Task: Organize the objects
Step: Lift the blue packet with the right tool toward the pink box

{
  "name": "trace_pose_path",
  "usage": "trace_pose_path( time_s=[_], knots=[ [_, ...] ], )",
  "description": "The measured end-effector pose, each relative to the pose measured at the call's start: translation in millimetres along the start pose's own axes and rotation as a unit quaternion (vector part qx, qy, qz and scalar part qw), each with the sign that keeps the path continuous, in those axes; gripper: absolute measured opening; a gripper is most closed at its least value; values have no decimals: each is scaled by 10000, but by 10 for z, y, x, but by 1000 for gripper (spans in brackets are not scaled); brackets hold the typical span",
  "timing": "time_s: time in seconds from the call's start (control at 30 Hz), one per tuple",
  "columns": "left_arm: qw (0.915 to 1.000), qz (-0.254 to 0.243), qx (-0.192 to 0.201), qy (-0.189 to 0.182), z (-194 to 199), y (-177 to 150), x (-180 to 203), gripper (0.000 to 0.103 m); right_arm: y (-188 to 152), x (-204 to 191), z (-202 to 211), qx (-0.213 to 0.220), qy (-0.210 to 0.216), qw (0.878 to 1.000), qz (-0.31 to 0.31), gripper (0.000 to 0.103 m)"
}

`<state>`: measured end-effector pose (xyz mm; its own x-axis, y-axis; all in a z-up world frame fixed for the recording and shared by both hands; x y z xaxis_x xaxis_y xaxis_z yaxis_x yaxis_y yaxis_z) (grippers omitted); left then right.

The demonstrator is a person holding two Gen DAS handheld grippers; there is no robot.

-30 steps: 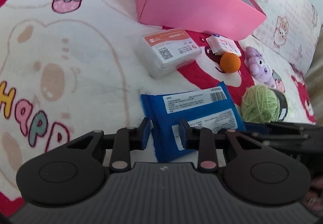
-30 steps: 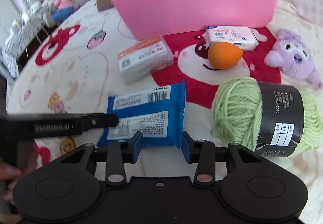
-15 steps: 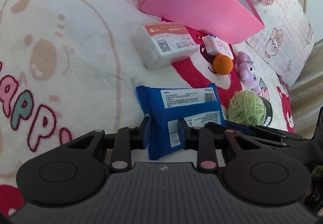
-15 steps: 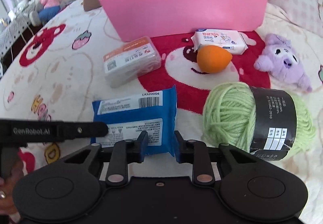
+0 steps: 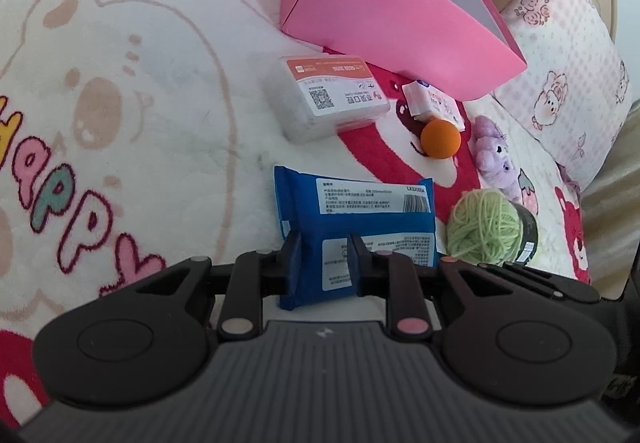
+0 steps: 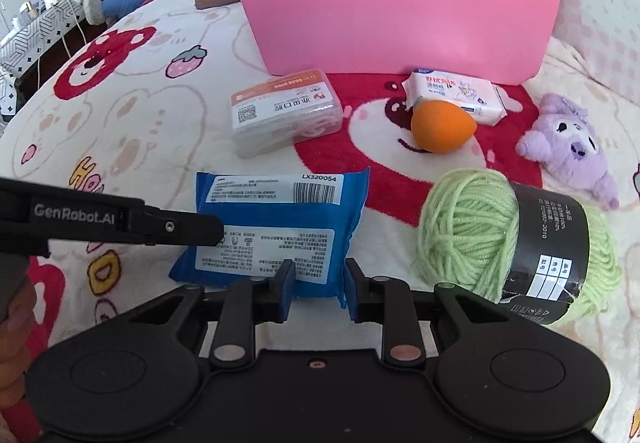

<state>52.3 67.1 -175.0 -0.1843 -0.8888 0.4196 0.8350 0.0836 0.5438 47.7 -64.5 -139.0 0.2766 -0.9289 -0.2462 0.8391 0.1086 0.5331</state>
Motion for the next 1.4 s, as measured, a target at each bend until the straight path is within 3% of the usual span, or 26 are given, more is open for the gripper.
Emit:
trace_pose_path(
  time_s=[0.2, 0.37, 0.83, 1.0, 1.17, 1.4],
  knots=[
    [9999, 92, 80, 99, 64, -12, 82, 23, -35, -27, 91, 46, 123, 9999, 110, 31],
    [9996, -210, 20, 199, 103, 13, 225, 23, -32, -32, 142, 85, 65, 9997, 199, 31],
    [9990, -380, 113, 214, 321, 158, 494, 25, 111, -9, 396, 321, 144, 9984, 444, 34],
    [9965, -688, 76, 467, 391, 220, 605, 30, 171, -72, 432, 320, 223, 9975, 585, 36],
    [9969, -616, 149, 471, 491, 352, 591, 31, 265, -169, 458, 271, 253, 9959, 822, 38],
    [9956, -797, 281, 416, 602, 576, 727, 31, 545, -186, 700, 685, 297, 9923, 987, 42]
  ],
)
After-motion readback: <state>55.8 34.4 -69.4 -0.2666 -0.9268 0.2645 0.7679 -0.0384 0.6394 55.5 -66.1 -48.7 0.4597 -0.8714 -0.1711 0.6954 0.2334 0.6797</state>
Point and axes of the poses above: each gripper's, at about its wrist camera, not at the fingertips, and z roughly against the way its jaws point, x to its right, y to its top, the point moved 3 cm from there along -z, roughly the way its jaws point, and after that the axes turned 14 degrees about -z, right-handed, at the moved point
